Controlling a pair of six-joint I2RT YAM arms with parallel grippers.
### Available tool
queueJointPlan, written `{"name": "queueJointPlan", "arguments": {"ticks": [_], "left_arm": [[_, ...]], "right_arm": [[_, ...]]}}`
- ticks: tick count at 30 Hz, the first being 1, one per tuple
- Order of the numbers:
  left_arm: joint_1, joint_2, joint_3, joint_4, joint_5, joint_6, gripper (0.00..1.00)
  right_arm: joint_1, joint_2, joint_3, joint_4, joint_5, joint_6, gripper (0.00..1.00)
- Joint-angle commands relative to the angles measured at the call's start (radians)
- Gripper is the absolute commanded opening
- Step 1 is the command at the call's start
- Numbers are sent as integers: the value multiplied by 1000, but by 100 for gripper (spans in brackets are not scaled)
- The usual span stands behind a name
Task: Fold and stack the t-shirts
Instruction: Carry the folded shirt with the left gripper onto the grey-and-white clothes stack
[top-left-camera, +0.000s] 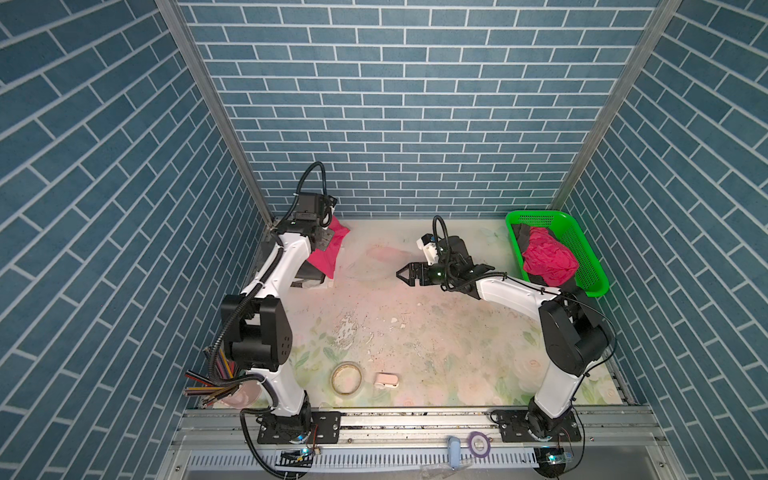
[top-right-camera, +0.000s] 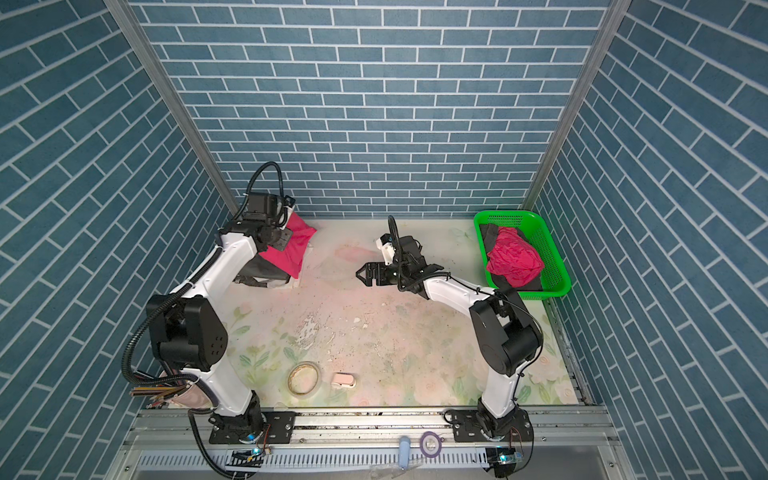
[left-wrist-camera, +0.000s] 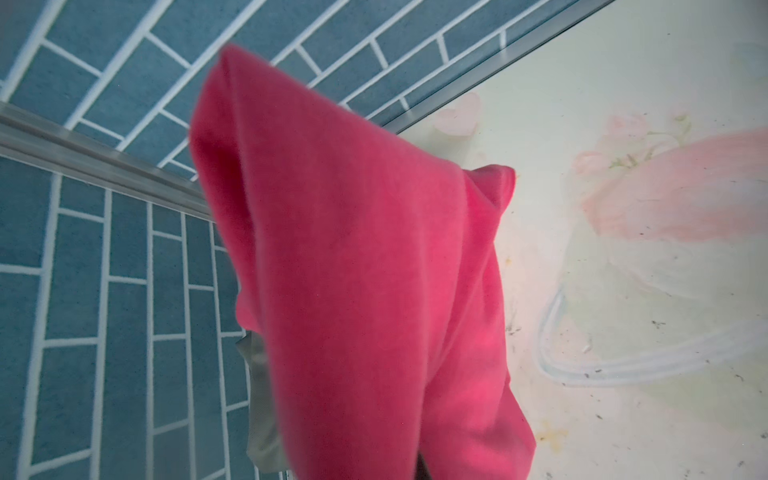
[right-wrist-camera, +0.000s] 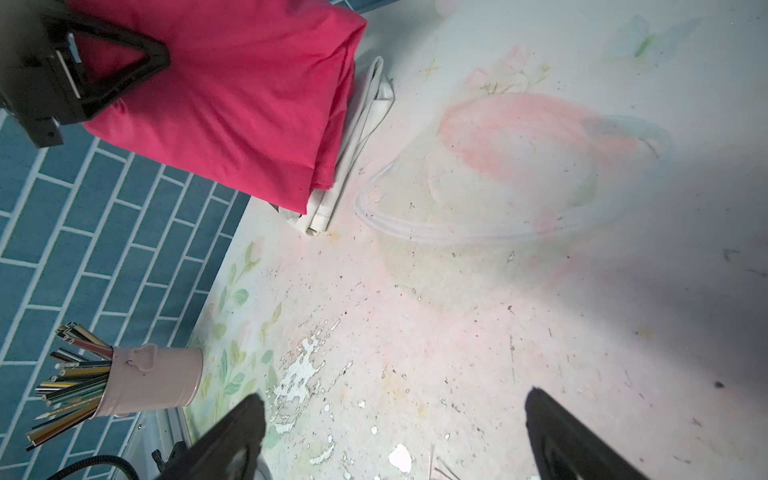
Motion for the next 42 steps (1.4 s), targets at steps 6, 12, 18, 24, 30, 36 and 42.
{"name": "queueJointPlan", "arguments": {"ticks": [6, 12, 18, 24, 30, 36, 42], "left_arm": [[115, 130, 128, -48, 192, 15, 0], [192, 172, 154, -64, 261, 15, 0], [272, 222, 211, -81, 347, 5, 0], [312, 292, 245, -94, 381, 19, 0], [334, 343, 231, -64, 325, 32, 0], [367, 403, 271, -7, 250, -11, 46], [367, 357, 268, 39, 194, -107, 88]], "right_arm": [[16, 52, 90, -55, -29, 9, 98], [35, 91, 139, -106, -39, 3, 98], [42, 140, 166, -127, -73, 26, 98], [43, 187, 224, -184, -80, 25, 98], [45, 233, 300, -233, -98, 26, 98], [50, 252, 337, -251, -106, 26, 98], [49, 218, 307, -225, -94, 32, 98]]}}
